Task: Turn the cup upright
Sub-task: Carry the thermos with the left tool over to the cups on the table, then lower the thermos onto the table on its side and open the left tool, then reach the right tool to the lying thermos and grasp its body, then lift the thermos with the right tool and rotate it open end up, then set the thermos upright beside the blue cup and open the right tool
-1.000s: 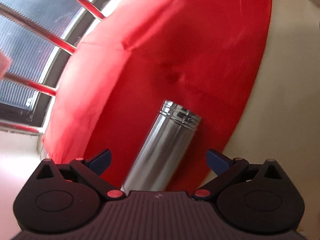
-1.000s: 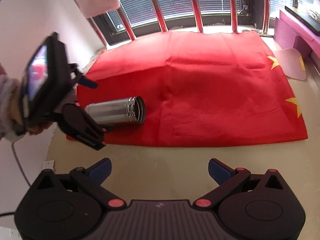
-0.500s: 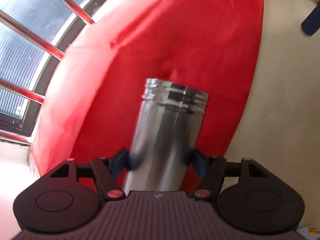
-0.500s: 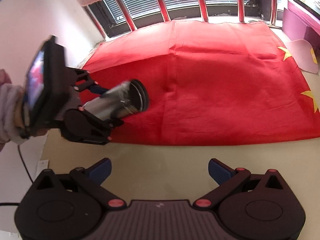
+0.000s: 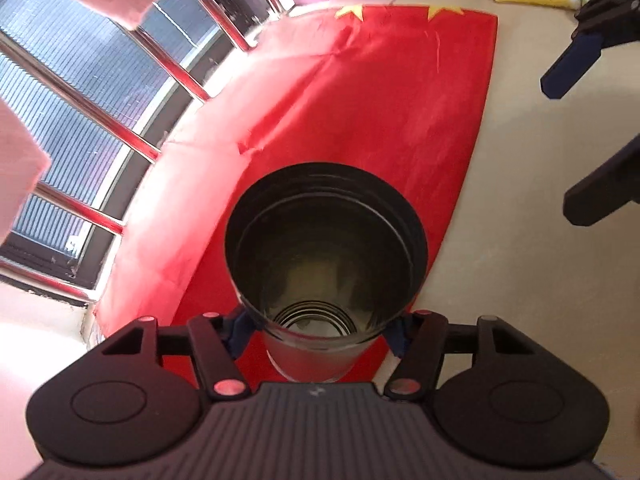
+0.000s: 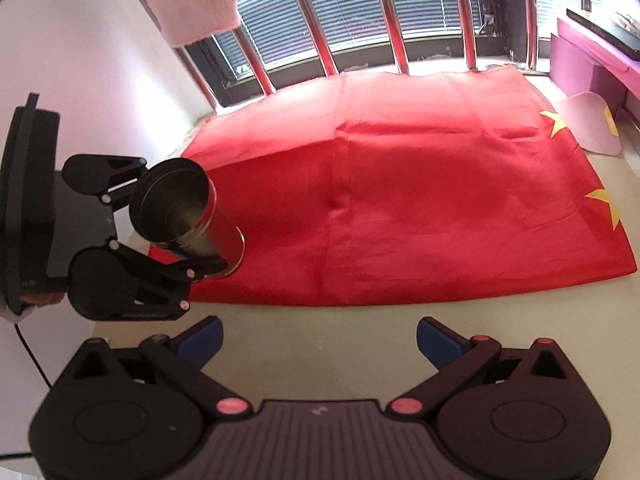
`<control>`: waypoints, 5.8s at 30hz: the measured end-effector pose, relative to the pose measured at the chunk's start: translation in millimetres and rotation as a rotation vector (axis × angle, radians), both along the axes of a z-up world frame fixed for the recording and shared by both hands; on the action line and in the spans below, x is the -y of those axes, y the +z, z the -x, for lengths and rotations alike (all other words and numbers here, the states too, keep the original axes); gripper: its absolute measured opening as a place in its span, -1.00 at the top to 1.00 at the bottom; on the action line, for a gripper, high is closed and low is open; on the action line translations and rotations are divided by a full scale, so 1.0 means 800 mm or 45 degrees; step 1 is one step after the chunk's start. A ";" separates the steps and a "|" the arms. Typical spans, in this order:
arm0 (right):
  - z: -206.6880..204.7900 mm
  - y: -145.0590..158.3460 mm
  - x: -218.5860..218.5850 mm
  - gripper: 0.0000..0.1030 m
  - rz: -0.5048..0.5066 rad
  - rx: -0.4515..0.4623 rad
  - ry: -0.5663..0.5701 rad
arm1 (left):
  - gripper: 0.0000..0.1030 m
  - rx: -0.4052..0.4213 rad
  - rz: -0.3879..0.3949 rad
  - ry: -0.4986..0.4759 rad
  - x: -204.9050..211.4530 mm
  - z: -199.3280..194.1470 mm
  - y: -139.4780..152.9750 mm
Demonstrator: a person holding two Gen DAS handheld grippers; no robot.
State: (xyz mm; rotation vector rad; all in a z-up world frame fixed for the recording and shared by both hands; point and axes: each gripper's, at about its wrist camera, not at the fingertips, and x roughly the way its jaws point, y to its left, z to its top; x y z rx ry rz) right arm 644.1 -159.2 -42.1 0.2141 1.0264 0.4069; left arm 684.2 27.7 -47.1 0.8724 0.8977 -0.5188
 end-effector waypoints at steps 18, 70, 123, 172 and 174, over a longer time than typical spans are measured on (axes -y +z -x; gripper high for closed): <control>0.174 0.094 0.055 -1.00 -0.109 0.354 0.012 | -0.24 0.264 0.176 0.138 0.049 0.238 0.166; 0.487 -0.006 -0.069 -1.00 0.032 0.383 -0.046 | -1.00 0.324 0.700 0.638 -0.148 0.605 0.002; 0.377 -0.041 -0.321 -0.81 0.509 0.081 0.330 | -1.00 0.400 0.844 0.886 -0.271 0.645 -0.041; 0.405 -0.042 -0.284 -0.20 0.023 1.004 0.213 | -1.00 0.350 0.823 0.956 -0.238 0.600 -0.046; 0.396 -0.058 -0.286 -0.20 0.023 0.968 0.218 | -1.00 0.344 0.813 0.969 -0.239 0.599 -0.048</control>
